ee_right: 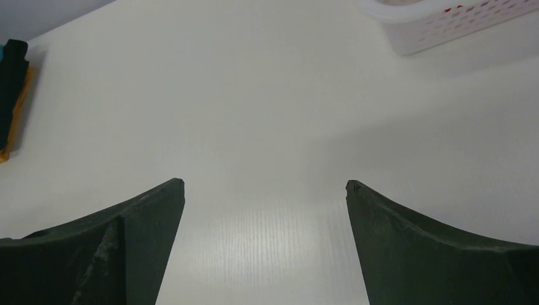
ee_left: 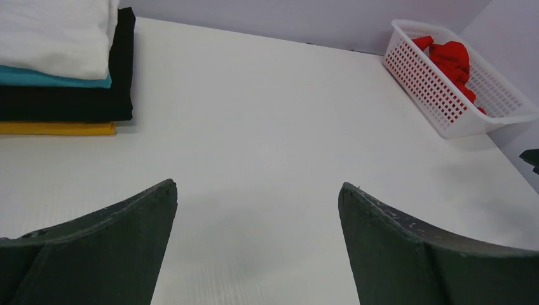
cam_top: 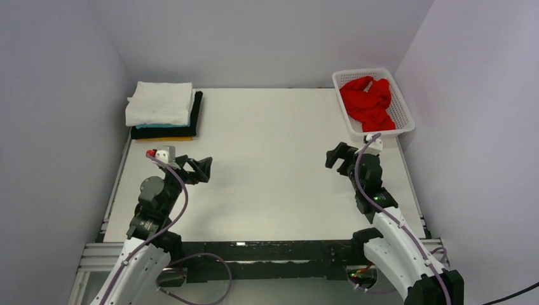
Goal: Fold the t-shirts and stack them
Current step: Grab crumpled tshirt from bin with the right arm, then move the tshirt to the center of the board
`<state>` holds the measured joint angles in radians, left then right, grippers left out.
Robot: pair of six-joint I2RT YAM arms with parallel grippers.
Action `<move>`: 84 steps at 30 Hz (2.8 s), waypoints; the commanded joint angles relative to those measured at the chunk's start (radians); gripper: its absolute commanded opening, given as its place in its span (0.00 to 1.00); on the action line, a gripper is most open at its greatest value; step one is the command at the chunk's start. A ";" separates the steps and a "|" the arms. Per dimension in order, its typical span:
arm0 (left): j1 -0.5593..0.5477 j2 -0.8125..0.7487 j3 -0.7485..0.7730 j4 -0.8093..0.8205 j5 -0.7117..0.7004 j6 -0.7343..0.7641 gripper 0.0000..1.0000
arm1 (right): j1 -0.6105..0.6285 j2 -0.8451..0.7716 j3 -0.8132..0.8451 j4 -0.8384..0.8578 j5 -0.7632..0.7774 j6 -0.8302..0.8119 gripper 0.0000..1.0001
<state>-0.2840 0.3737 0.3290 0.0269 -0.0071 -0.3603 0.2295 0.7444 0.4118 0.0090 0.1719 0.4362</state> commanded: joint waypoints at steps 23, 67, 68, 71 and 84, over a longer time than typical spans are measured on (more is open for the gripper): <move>0.001 0.095 0.014 0.109 0.010 0.020 0.99 | -0.185 0.931 1.031 -0.320 0.127 -0.114 1.00; 0.000 0.083 0.047 0.043 -0.039 0.020 0.99 | -0.400 1.120 1.163 0.187 -0.021 -0.173 0.00; 0.001 0.078 0.046 0.041 -0.040 0.019 0.99 | -0.395 1.080 1.150 0.196 -0.031 -0.177 0.00; 0.000 0.059 0.036 0.045 -0.031 0.009 0.99 | -0.382 0.981 1.151 0.186 -0.079 -0.174 0.00; 0.000 0.057 0.062 -0.038 -0.092 -0.063 0.99 | -0.129 0.673 1.271 0.046 -0.426 -0.172 0.00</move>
<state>-0.2840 0.4213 0.3466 0.0200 -0.0589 -0.3836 -0.0303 1.5082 1.6329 0.0582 -0.1146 0.2962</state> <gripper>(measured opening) 0.988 0.040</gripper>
